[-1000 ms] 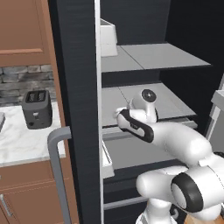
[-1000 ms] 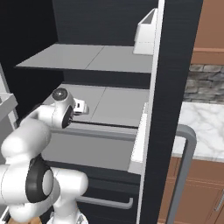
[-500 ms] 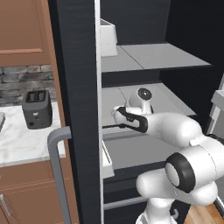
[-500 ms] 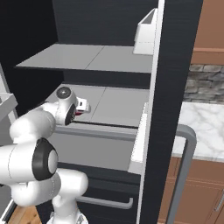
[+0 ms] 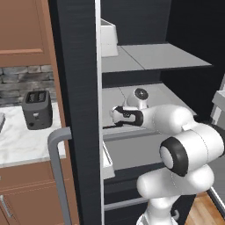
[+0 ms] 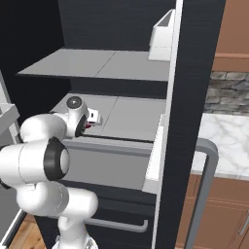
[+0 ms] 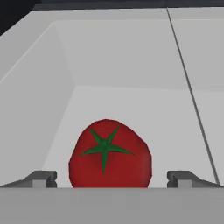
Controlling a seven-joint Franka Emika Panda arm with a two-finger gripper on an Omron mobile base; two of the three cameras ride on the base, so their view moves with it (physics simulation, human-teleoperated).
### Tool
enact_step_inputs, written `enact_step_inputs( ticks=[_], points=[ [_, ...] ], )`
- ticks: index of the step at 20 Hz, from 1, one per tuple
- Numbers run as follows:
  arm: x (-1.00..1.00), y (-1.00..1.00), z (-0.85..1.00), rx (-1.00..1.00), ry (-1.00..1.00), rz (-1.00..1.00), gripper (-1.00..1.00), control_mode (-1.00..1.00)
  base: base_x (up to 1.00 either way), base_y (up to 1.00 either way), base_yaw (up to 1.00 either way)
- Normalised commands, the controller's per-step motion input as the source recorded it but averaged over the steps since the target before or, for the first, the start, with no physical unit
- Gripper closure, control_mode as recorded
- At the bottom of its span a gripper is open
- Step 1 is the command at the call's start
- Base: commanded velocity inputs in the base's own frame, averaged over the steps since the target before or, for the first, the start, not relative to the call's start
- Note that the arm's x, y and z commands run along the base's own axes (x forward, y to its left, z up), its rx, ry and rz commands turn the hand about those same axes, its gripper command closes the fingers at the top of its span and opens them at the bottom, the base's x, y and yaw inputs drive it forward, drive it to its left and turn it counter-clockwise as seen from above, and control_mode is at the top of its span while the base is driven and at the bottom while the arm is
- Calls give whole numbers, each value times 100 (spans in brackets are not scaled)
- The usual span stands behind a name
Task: Place one tomato and one fish in each tupperware on the nearby counter, to pack two identical lunches.
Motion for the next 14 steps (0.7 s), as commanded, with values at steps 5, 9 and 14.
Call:
enact_step_inputs(
  ticks=[5,9,14],
  points=[
    [17,8,-19,0,1,0,-100,-100,0,0,0],
    [16,5,-18,0,0,0,-100,-100,0,0,0],
    [6,5,-20,0,1,0,100,-100,0,0,0]
  ],
)
